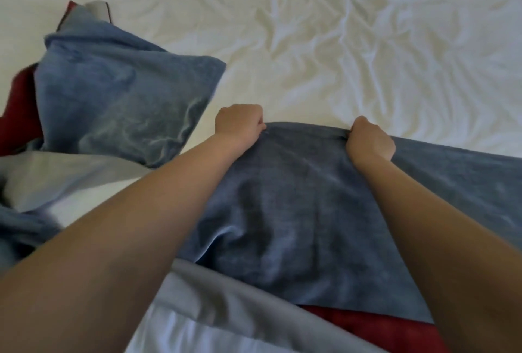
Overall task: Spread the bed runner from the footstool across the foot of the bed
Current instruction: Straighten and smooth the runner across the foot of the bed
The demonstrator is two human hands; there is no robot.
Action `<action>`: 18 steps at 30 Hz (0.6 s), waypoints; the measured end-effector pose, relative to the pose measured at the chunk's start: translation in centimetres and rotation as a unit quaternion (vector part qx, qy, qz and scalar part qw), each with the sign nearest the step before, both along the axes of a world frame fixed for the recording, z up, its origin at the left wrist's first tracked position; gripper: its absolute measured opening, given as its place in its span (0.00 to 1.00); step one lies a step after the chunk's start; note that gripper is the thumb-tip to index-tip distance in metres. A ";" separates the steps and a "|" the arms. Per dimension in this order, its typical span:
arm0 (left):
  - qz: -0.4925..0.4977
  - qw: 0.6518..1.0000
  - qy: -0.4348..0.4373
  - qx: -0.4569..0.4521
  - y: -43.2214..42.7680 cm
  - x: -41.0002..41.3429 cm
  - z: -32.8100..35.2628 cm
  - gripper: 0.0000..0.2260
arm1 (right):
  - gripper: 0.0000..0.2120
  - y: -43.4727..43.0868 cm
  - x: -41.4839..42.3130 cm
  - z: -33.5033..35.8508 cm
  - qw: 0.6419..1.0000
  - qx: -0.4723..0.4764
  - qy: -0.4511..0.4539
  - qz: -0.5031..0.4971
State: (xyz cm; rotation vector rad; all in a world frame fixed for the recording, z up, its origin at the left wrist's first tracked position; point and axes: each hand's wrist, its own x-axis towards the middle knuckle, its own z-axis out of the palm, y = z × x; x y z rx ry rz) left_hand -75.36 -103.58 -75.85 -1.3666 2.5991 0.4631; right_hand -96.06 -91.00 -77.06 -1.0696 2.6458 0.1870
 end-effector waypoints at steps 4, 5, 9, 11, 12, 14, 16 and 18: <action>0.051 0.991 0.030 0.118 -0.4 4.6 0.1 0.18 | 0.11 -1.2 3.9 1.5 0.994 -0.064 -0.047 0.073; 0.050 0.992 0.026 0.114 -0.5 6.3 0.2 0.17 | 0.12 -1.8 5.5 1.9 0.987 -0.084 -0.073 0.118; 0.046 0.998 0.016 -0.043 -1.8 14.5 1.4 0.11 | 0.12 -5.3 13.3 3.1 0.946 -0.118 -0.143 0.266; 0.068 0.995 -0.028 -0.073 -2.4 18.2 1.9 0.24 | 0.14 -7.0 17.5 3.0 0.948 -0.109 -0.181 0.238; 0.092 0.994 -0.041 -0.047 -2.6 19.5 2.1 0.28 | 0.16 -7.9 19.4 2.8 0.951 -0.085 -0.212 0.207; 0.112 0.993 -0.045 0.006 -2.5 21.2 2.2 0.29 | 0.20 -9.3 22.9 2.1 0.943 -0.033 -0.295 0.153; 0.061 0.997 -0.042 -0.004 -2.4 22.0 1.9 0.21 | 0.21 -10.2 25.7 1.7 0.930 -0.038 -0.346 0.120; -0.008 0.998 -0.049 -0.037 -2.7 22.9 1.8 0.10 | 0.20 -10.9 28.1 1.6 0.923 -0.077 -0.366 0.094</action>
